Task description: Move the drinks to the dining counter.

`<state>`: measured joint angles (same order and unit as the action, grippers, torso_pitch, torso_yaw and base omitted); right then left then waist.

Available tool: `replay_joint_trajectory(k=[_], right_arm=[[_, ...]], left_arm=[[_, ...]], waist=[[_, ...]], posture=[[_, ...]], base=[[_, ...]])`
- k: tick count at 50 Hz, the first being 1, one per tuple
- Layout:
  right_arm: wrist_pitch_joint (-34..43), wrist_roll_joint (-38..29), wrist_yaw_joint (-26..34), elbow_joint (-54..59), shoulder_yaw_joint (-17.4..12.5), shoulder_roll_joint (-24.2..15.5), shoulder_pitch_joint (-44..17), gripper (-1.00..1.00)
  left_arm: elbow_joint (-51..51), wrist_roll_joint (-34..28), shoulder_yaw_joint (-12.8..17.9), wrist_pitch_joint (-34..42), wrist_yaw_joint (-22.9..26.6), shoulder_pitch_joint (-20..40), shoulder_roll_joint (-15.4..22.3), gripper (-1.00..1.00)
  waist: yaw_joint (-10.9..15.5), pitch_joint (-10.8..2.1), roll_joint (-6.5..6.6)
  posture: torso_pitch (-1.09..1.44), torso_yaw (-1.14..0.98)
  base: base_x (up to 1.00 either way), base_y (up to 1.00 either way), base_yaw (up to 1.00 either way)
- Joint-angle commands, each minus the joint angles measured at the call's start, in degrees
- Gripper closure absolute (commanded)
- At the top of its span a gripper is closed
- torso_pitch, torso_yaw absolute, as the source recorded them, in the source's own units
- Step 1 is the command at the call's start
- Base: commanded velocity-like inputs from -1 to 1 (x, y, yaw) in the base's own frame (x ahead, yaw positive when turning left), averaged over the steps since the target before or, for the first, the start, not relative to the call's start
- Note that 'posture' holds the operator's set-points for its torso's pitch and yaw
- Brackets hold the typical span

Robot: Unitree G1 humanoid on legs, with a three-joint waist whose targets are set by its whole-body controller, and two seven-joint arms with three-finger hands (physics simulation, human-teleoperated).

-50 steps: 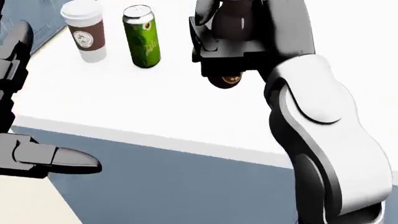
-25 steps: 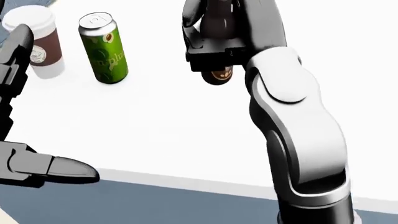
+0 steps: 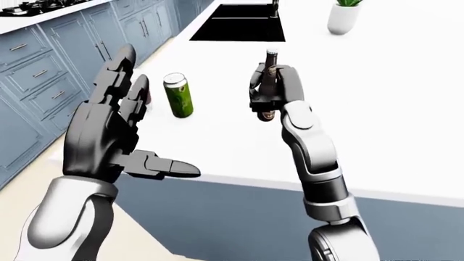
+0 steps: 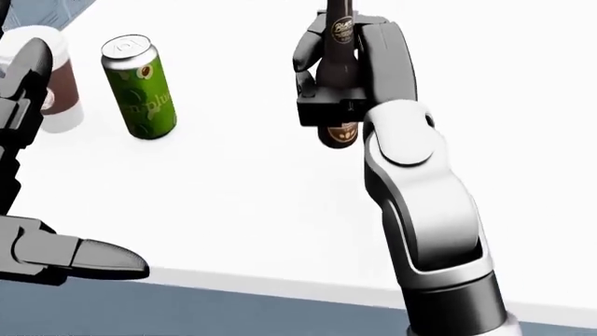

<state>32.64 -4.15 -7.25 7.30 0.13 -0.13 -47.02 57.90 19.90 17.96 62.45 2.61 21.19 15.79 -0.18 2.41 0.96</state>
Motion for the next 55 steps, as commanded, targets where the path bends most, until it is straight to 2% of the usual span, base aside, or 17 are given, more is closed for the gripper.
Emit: replay_joint_trajectory(k=[1,3,7,8,9,17,21,22,23,25,26,27,45,50,54,55], right_arm=[[-1.90,-0.40,-0.19,-1.72,0.02,-0.05,-1.92,1.00],[-2.16,-0.86,-0.22,-0.73,0.09,-0.07,-1.57,1.00],[-2.36,-1.09,-0.17,0.08,-0.15,-0.18,-1.74,0.67],[-2.37,-1.09,-0.17,0.17,-0.17,-0.17,-1.63,0.40],[-2.73,-1.10,-0.28,0.45,-0.22,-0.15,-1.37,0.22],[-5.30,-1.34,-0.21,2.57,0.02,-0.03,-0.37,0.17],[-5.05,-1.46,0.08,2.22,-0.18,-0.27,-0.37,-0.09],[-4.77,-1.49,0.19,1.83,-0.21,-0.37,-0.34,-0.18],[-4.84,-1.43,0.26,2.01,-0.45,-0.60,-0.54,-0.42],[-5.09,-1.45,0.36,2.35,-0.61,-0.91,-0.70,-0.59],[-5.03,-1.51,0.18,2.10,-0.78,-1.09,-0.73,-0.93],[-4.81,-1.47,0.12,1.85,-0.81,-1.12,-0.81,-1.00],[-3.55,-0.18,1.30,-0.35,-2.70,-4.78,-0.66,-1.00],[-0.18,0.38,3.16,-8.05,-3.04,-5.64,3.48,-1.00],[3.13,1.70,5.11,-15.14,-4.49,-7.14,6.33,-1.00],[5.92,2.41,5.87,-19.83,-5.12,-7.75,7.59,-1.00]], left_arm=[[1.04,-0.25,0.44,-1.69,-0.15,1.11,0.44,-1.00],[1.09,-0.34,0.46,-1.63,-0.10,1.15,0.51,-1.00],[1.03,-0.30,0.40,-1.40,-0.14,1.62,0.58,-1.00],[0.93,-0.34,0.35,-1.46,-0.15,1.65,0.59,-1.00],[0.88,-0.32,0.43,-1.51,-0.14,1.66,0.57,-1.00],[1.38,0.03,0.98,-1.19,-0.16,1.42,0.60,-1.00],[1.50,0.25,1.12,-1.08,-0.25,1.40,0.68,-1.00],[1.41,0.21,1.04,-1.25,-0.26,1.32,0.68,-1.00],[1.28,0.17,0.94,-1.43,-0.27,1.28,0.68,-1.00],[0.99,0.03,0.70,-1.75,-0.25,1.28,0.72,-1.00],[0.91,0.00,0.67,-1.87,-0.23,1.25,0.68,-1.00],[0.88,-0.10,0.49,-2.07,-0.23,1.09,0.61,-1.00],[2.10,2.76,1.33,-0.69,-2.04,1.53,1.66,-1.00],[2.10,3.43,2.55,-0.60,-1.89,1.49,1.94,-1.00],[2.10,5.44,3.88,-0.56,-2.89,1.40,3.01,-1.00],[2.10,6.01,4.14,-0.43,-3.25,1.58,3.29,-1.00]], waist=[[0.03,-1.34,0.15],[0.01,-1.35,0.14],[0.00,-1.35,0.16],[0.02,-1.35,0.18],[0.03,-1.34,0.20],[-0.01,-1.53,0.31],[0.01,-1.61,0.31],[0.03,-1.62,0.31],[0.05,-1.64,0.30],[0.09,-1.67,0.29],[0.10,-1.69,0.29],[0.12,-1.73,0.27],[0.33,-2.00,0.06],[0.41,-2.02,-0.09],[0.46,-1.98,-0.20],[0.48,-1.95,-0.24]], posture=[[0.00,0.00],[0.00,0.00],[0.00,0.00],[0.00,0.00],[0.00,0.00],[0.00,0.00],[0.00,0.00],[0.00,0.00],[0.00,0.00],[0.00,0.00],[0.00,0.00],[0.00,0.00],[0.00,0.00],[0.00,0.00],[0.00,0.00],[0.00,0.00]], base=[[0.00,0.00,0.00],[0.00,0.00,0.00],[0.00,0.00,0.00],[0.00,0.00,0.00],[0.00,0.00,0.00],[0.00,0.00,0.00],[0.00,0.00,0.00],[0.00,0.00,0.00],[0.00,0.00,0.00],[0.00,0.00,0.00],[0.00,0.00,0.00],[0.00,0.00,0.00],[0.00,0.00,0.00],[0.00,0.00,0.00],[0.00,0.00,0.00],[0.00,0.00,0.00]])
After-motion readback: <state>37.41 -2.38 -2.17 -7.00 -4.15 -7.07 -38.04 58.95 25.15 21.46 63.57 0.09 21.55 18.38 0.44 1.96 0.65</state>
